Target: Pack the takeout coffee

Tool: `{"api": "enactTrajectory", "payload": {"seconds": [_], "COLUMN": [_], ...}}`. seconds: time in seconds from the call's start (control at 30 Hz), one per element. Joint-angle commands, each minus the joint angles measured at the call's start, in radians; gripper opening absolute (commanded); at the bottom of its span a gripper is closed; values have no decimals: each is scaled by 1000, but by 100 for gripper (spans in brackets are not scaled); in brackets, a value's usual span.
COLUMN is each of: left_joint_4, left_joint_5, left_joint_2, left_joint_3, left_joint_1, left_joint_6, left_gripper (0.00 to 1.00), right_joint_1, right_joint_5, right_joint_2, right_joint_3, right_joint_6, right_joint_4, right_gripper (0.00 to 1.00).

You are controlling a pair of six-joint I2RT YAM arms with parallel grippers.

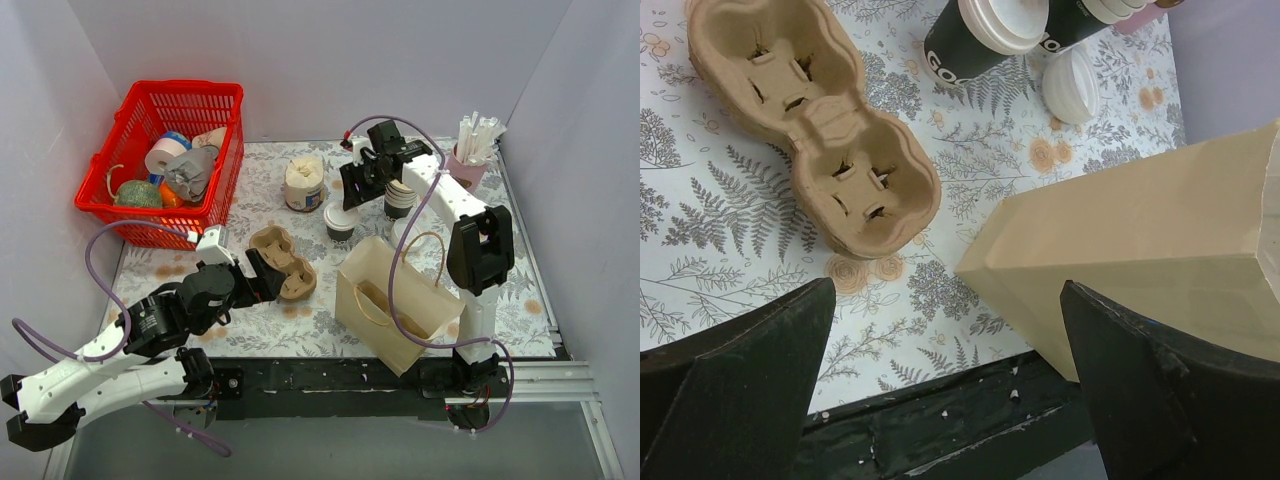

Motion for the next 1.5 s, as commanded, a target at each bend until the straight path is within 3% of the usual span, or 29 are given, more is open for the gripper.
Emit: {"api": "enactTrajectory", "payload": {"seconds": [0.0,0.43,0.7,1.03,1.47], "left_joint_4": [-13,-41,-50,-42,8], "left_joint_5": [-31,-24,-17,-20,-12], "left_joint_2": [5,6,6,14,12], "left_joint_3": [-3,4,-3,0,28], "left_joint_1": [3,1,1,3,1], "left_joint_6": [6,-13,-36,-50,-18], "left_gripper": [98,98,98,98,98], "right_joint_1": [5,28,28,28,22], "right_joint_5": [-11,-2,24,49,188], "right_joint_2": [19,16,-30,-91,-238], "right_joint_3": [-15,-36,-36,-16,99], "right_joint_6": [-7,5,76,191,332], "right_joint_4": [9,4,13,13,-25], "right_gripper": [57,39,22,17,11]}}
